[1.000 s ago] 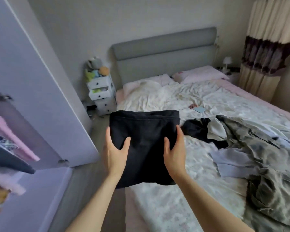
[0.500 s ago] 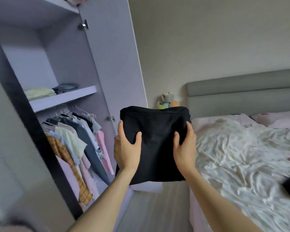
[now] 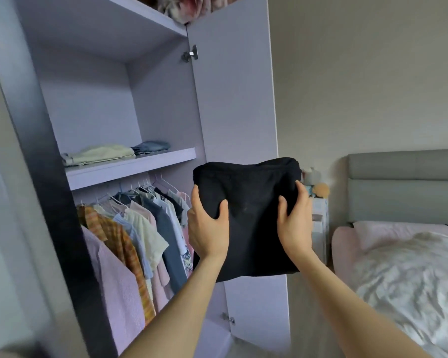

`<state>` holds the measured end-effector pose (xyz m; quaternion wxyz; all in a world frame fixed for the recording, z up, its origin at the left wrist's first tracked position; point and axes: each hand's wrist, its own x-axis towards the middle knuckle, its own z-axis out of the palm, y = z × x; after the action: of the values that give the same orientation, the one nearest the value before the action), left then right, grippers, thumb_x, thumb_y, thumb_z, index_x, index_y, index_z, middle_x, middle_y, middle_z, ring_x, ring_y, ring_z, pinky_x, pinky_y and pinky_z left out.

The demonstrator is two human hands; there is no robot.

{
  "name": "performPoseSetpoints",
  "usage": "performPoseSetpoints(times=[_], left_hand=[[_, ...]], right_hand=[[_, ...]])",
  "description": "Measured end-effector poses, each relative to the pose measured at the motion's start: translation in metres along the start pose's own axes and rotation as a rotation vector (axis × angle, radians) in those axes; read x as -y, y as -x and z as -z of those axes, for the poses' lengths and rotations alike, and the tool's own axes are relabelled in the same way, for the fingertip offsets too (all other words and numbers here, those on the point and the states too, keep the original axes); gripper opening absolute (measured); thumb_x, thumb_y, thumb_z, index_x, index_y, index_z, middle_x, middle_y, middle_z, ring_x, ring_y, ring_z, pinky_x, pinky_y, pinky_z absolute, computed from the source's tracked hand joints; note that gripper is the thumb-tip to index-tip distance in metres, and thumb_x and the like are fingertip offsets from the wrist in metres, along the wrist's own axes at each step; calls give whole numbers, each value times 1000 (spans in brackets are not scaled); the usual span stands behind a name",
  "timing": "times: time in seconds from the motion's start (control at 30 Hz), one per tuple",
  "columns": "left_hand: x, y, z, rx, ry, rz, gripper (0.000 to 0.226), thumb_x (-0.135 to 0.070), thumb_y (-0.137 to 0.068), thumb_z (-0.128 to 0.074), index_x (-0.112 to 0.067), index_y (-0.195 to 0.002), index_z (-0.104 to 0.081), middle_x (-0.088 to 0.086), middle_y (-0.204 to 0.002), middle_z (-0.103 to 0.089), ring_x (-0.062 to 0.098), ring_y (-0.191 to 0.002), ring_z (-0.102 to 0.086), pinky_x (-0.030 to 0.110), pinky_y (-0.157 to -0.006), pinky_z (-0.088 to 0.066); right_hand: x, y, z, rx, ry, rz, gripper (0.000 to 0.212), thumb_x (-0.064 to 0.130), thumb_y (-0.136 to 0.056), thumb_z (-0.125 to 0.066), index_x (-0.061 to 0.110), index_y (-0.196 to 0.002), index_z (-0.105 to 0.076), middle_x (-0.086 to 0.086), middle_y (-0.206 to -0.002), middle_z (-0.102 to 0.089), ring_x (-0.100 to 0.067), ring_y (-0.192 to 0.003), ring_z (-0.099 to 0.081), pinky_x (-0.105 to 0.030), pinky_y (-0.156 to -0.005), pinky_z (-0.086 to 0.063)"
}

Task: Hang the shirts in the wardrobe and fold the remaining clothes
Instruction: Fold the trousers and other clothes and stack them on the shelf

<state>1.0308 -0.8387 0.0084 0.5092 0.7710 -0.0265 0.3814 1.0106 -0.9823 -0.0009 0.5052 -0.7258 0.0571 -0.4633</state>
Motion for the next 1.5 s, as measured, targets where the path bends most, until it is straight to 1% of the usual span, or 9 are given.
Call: performPoseSetpoints(times=[0.1, 0.27, 0.37, 0.53, 0.8, 0.93, 1.1, 1.3, 1.5], left_hand=[[11, -54, -35, -77, -16, -25, 65, -44, -87, -58, -34, -143, -26, 4, -134, -50, 27, -117, -52, 32, -83, -42], [14, -155, -69, -142, -120, -103, 66, -45, -86, -59, -35, -142, -26, 0, -137, -48, 27, -120, -50, 35, -84, -43], [19, -204, -66, -197, -159, -132, 65, -47, -85, -59, -36, -141, -27, -2, -136, -49, 24, -120, -49, 38, -89, -44], [39, -271, -36, -332, -213, -149, 65, -45, -86, -60, -34, -141, -28, -5, -137, -48, 21, -122, -48, 37, -94, -42], [76, -376, 61, -582, -370, -224, 64, -44, -86, -60, -32, -140, -29, -3, -132, -52, 21, -116, -52, 40, -97, -44], [97, -435, 122, -671, -488, -218, 65, -45, -86, -60, -31, -140, -28, -6, -135, -50, 22, -120, -49, 38, -95, -40], [135, -505, 181, -761, -641, -100, 65, -45, -87, -58, -28, -141, -26, 2, -132, -53, 30, -118, -50, 37, -91, -38], [186, -530, 198, -847, -823, 185, 68, -41, -92, -50, -24, -145, -12, 20, -130, -47, 40, -113, -49, 43, -87, -40], [199, -546, 211, -853, -983, 390, 64, -39, -92, -51, -25, -143, -16, 20, -127, -42, 39, -108, -51, 38, -78, -40]], right_hand=[[-17, -54, -45, 38, -69, 76, 49, 26, -98, -42, 19, -144, -26, -6, -135, -40, -16, -119, -40, -15, -91, -25], [-24, -131, -121, 104, -226, 67, 50, 20, -99, -40, 17, -146, -22, 1, -125, -38, -6, -101, -35, -15, -83, -24], [-13, -159, -168, 179, -332, 54, 53, 16, -97, -39, 20, -146, -19, 14, -114, -28, 2, -86, -32, -20, -88, -26], [15, -189, -254, 301, -482, 132, 54, 11, -96, -39, 18, -146, -19, 13, -117, -26, 21, -79, -24, -14, -86, -24], [101, -202, -413, 460, -703, 327, 52, 11, -97, -39, 17, -145, -21, 0, -127, -35, -4, -99, -37, -11, -86, -24], [151, -196, -498, 573, -790, 380, 51, 14, -98, -38, 19, -146, -18, -8, -137, -35, -21, -113, -40, -26, -95, -28], [199, -188, -610, 749, -851, 424, 52, 19, -99, -37, 23, -146, -15, -8, -133, -34, -26, -107, -48, -27, -85, -31], [235, -199, -713, 1145, -808, 547, 51, 15, -99, -39, 20, -145, -19, -11, -141, -37, -24, -126, -41, -32, -103, -34], [263, -174, -785, 1435, -741, 569, 50, 14, -99, -39, 19, -144, -20, -10, -141, -40, -20, -121, -44, -27, -98, -35]])
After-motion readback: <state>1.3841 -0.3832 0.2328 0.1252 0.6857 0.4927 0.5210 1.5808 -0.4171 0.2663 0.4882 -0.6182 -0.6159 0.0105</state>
